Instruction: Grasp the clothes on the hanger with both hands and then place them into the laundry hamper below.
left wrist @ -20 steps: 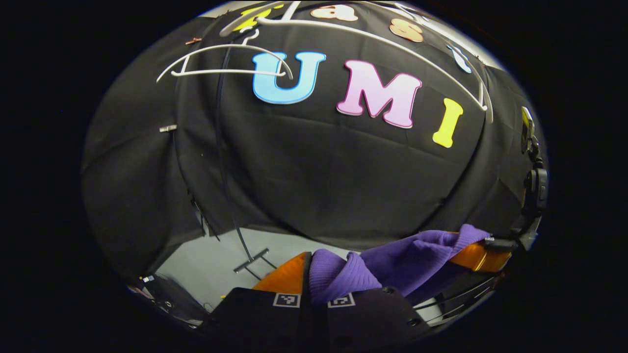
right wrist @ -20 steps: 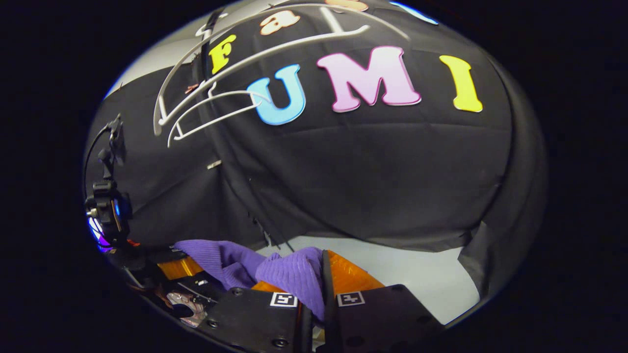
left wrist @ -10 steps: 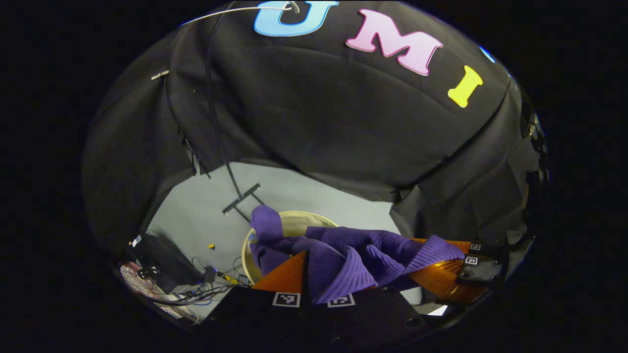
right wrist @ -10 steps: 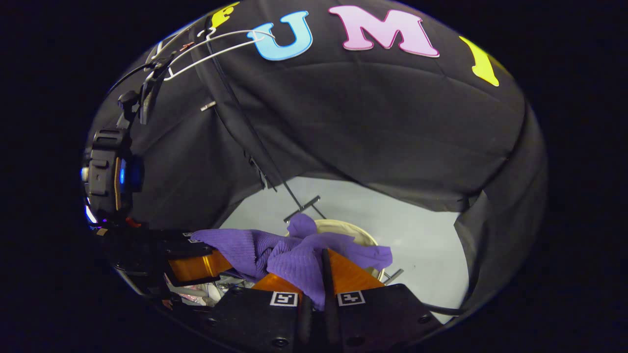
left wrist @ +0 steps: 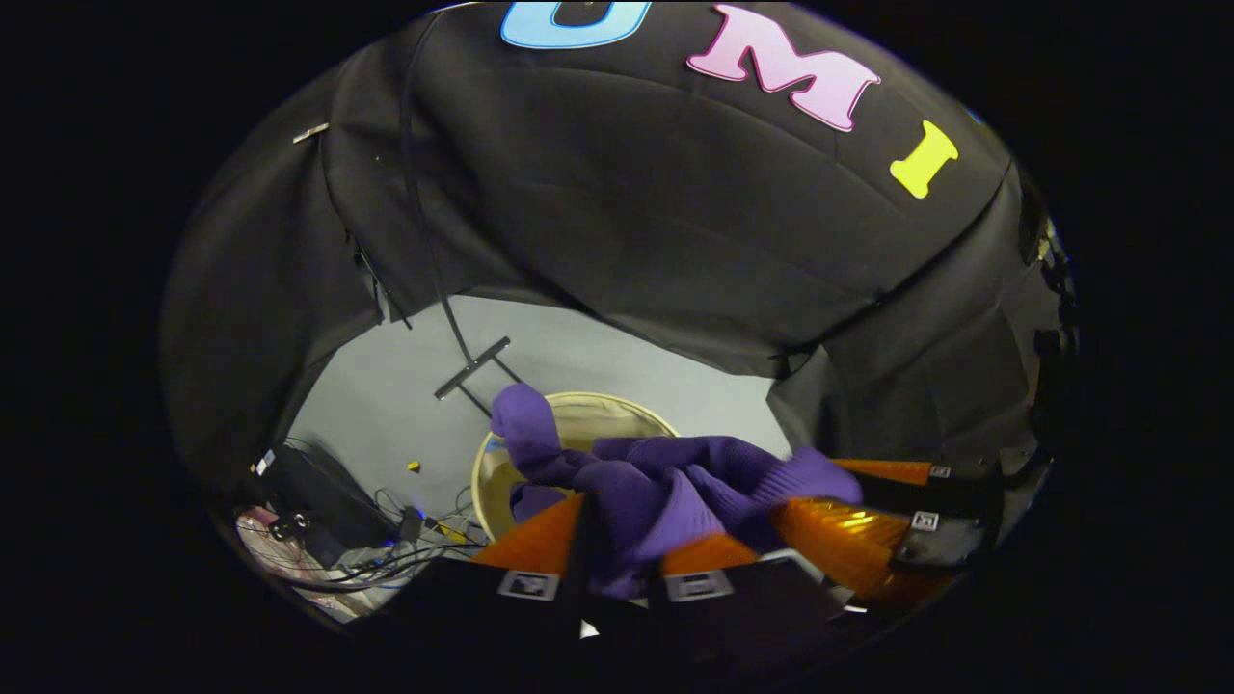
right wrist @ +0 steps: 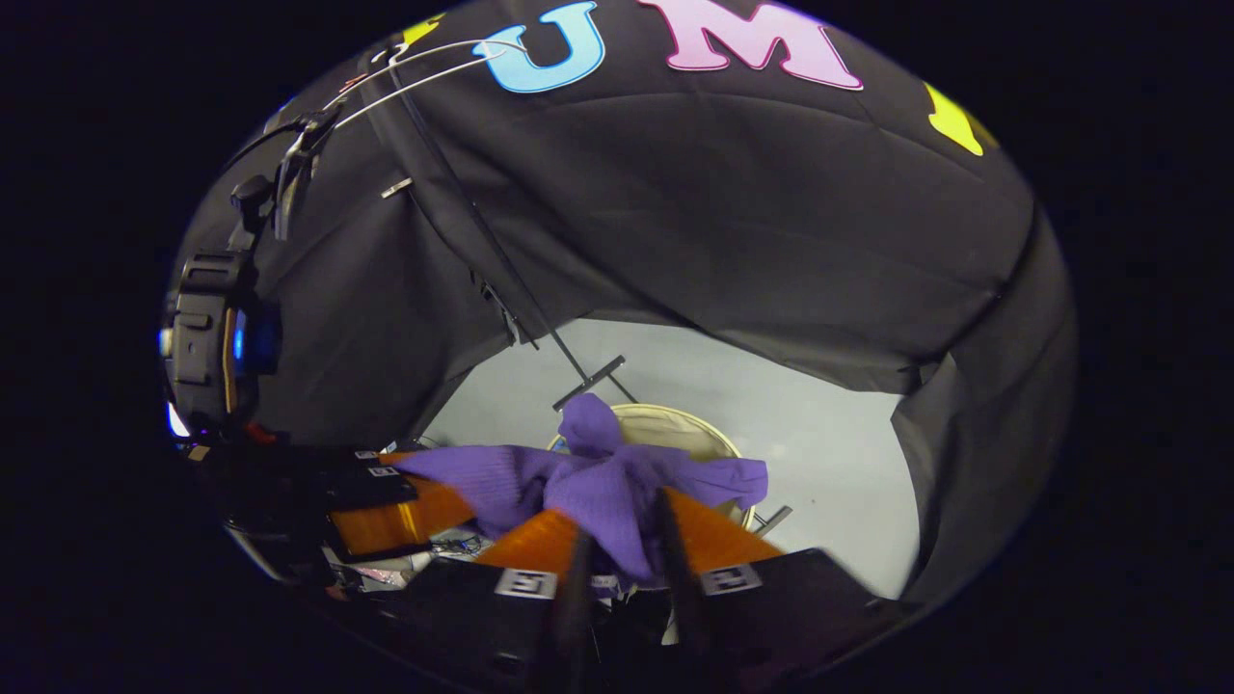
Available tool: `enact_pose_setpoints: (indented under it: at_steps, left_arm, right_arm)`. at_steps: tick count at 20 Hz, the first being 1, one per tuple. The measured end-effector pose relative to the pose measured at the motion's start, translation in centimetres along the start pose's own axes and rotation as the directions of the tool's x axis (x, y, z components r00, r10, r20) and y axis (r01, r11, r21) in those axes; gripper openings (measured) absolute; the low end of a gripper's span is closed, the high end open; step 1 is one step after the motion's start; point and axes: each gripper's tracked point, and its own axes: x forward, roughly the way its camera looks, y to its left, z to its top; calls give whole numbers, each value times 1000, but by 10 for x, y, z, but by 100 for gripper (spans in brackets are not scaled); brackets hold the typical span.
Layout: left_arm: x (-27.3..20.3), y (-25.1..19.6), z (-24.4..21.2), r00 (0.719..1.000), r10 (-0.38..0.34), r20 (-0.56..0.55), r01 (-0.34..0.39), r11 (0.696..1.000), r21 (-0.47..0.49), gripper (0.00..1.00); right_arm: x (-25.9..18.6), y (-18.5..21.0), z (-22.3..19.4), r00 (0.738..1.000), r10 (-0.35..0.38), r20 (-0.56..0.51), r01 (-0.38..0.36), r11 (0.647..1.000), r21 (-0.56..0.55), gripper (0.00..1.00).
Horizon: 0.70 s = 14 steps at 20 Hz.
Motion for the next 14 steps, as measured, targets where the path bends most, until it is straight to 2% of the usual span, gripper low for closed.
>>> enact_pose_setpoints:
  at_steps: [2,4,5,6,7,14]
  left_arm:
    - [4,8,-1,1000,21,2,-21,1000,18,99]
    - [3,6,1,1000,10,7,-10,1000,-4,96]
    - [1,5,3,1000,12,10,-12,1000,-5,96]
    - [1,6,3,1000,16,11,-16,1000,-5,95]
    - [1,7,3,1000,18,9,-18,1000,-5,95]
    - [-11,10,15,998,29,59,-27,999,-20,95]
  right_arm:
    - [10,-9,2,1000,-18,16,18,1000,-23,77]
    - [-2,-11,9,1000,-20,21,20,1000,-7,98]
    - [-3,-11,7,1000,-21,20,21,1000,-3,94]
    - [-3,-12,7,1000,-22,20,22,1000,-1,87]
    - [-2,-11,6,1000,-19,20,19,1000,0,95]
    - [-2,-17,13,1000,-1,30,0,999,38,95]
